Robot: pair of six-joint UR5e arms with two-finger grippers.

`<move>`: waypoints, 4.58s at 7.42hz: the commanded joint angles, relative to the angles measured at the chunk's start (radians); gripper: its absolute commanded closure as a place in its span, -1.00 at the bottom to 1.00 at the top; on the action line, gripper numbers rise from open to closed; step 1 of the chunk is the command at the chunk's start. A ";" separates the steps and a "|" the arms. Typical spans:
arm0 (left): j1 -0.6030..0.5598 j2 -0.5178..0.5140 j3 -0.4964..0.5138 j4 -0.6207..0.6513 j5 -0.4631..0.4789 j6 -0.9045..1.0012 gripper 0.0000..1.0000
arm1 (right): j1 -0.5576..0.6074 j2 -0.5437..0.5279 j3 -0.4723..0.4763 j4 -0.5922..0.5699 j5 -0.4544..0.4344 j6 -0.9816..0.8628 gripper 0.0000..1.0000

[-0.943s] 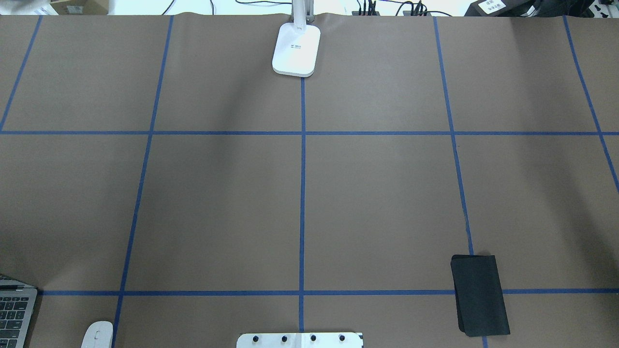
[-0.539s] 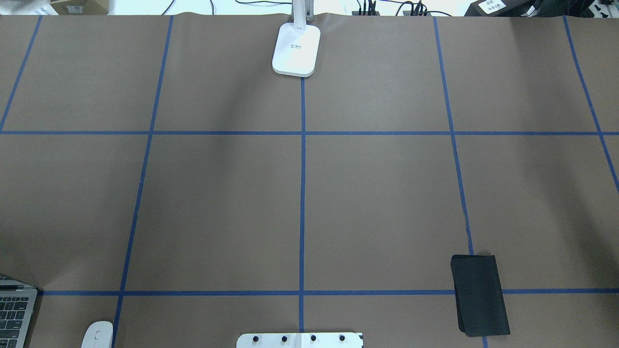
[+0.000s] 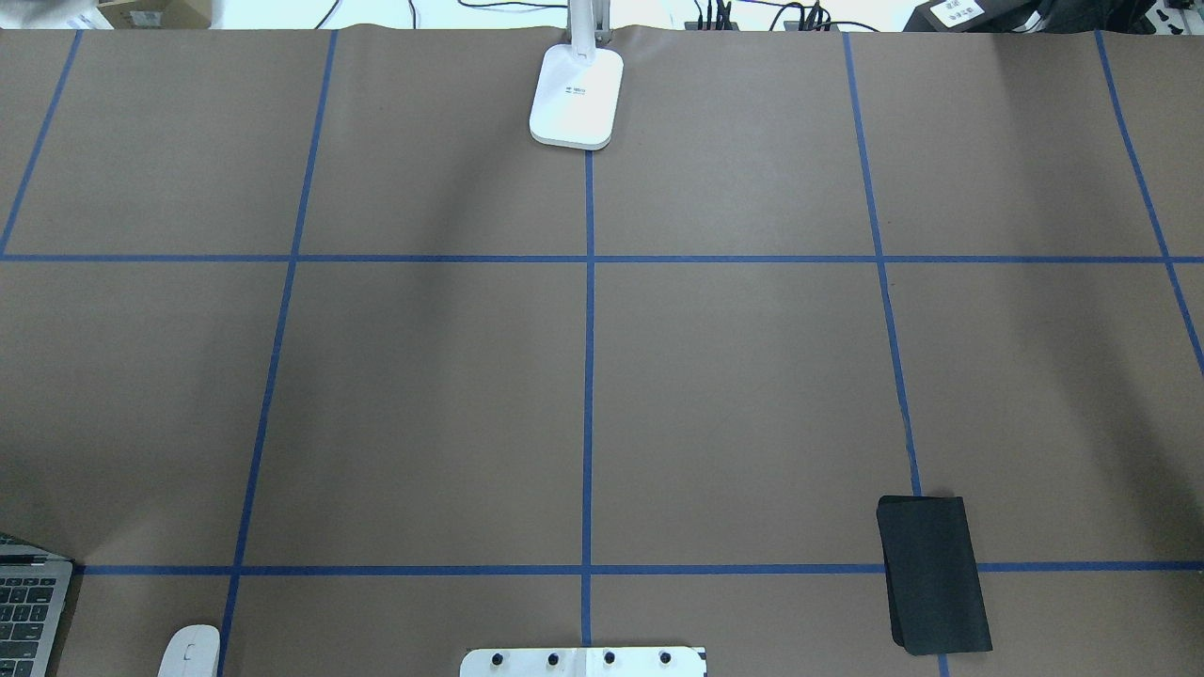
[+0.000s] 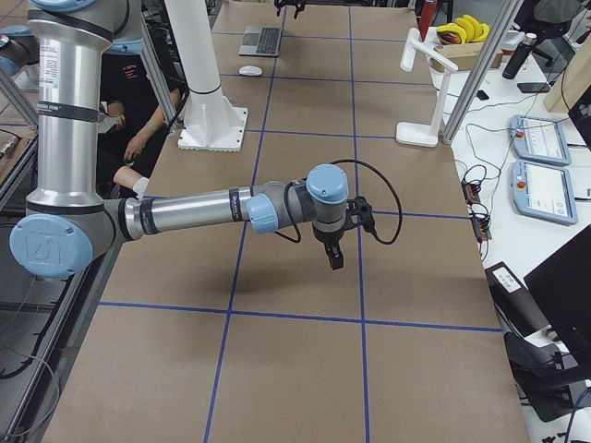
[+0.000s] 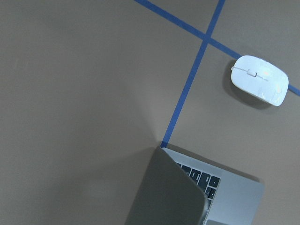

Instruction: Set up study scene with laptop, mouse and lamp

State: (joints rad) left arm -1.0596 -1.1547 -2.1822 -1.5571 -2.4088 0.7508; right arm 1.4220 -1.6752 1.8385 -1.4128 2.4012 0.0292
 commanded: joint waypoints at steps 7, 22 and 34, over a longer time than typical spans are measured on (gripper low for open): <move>-0.019 0.024 0.007 0.002 0.073 0.197 -0.38 | 0.000 0.000 0.001 0.000 -0.001 0.000 -1.00; -0.153 0.055 -0.010 0.002 0.066 0.349 0.82 | -0.002 0.006 -0.002 0.000 -0.004 0.002 -1.00; -0.052 -0.711 0.120 0.229 0.095 0.034 0.82 | -0.020 0.009 0.030 0.000 0.079 0.026 -1.00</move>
State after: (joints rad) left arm -1.1907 -1.7550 -2.0756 -1.3362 -2.3345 0.8785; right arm 1.4021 -1.6655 1.8709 -1.4126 2.4826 0.0548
